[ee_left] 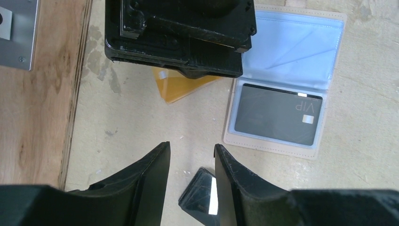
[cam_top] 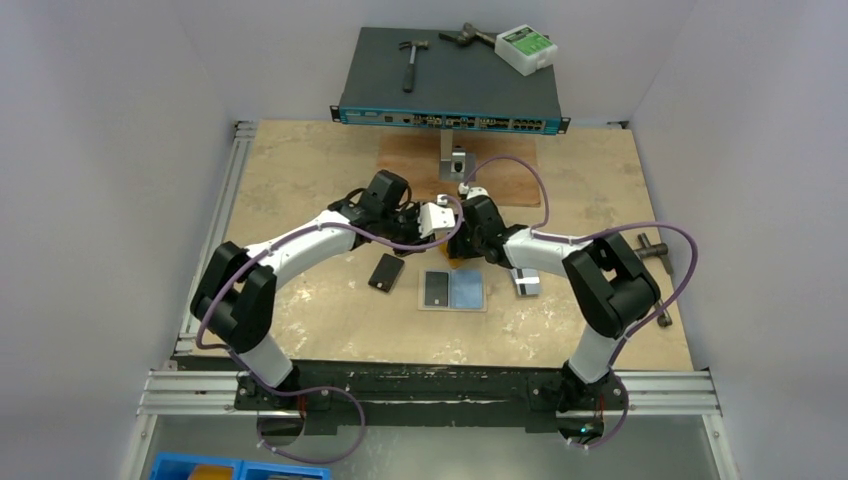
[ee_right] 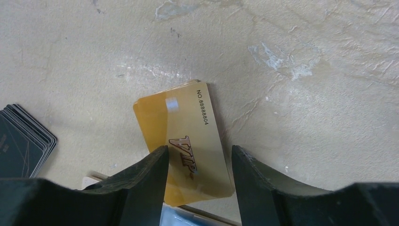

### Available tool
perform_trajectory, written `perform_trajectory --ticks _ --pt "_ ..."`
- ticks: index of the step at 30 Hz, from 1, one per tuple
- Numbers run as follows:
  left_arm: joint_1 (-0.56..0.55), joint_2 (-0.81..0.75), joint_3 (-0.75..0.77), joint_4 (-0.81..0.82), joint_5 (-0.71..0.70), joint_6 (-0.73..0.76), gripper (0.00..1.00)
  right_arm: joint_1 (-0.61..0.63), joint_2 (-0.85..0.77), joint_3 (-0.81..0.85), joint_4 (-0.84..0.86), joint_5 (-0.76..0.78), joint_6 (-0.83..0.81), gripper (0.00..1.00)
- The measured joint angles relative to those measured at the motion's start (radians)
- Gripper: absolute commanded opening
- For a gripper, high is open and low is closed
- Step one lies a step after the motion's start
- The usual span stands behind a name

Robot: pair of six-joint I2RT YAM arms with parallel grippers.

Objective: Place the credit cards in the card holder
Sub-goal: Pick up the credit card from the center of the board.

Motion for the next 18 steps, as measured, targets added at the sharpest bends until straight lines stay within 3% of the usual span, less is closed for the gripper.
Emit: perform_trajectory --ticks 7,18 --pt "0.0 -0.056 -0.01 -0.025 0.005 -0.016 0.39 0.035 0.005 0.013 -0.009 0.092 0.027 0.4" --pt "0.008 -0.063 -0.01 -0.032 0.007 -0.023 0.38 0.027 -0.011 -0.023 0.024 0.109 0.12 0.39"
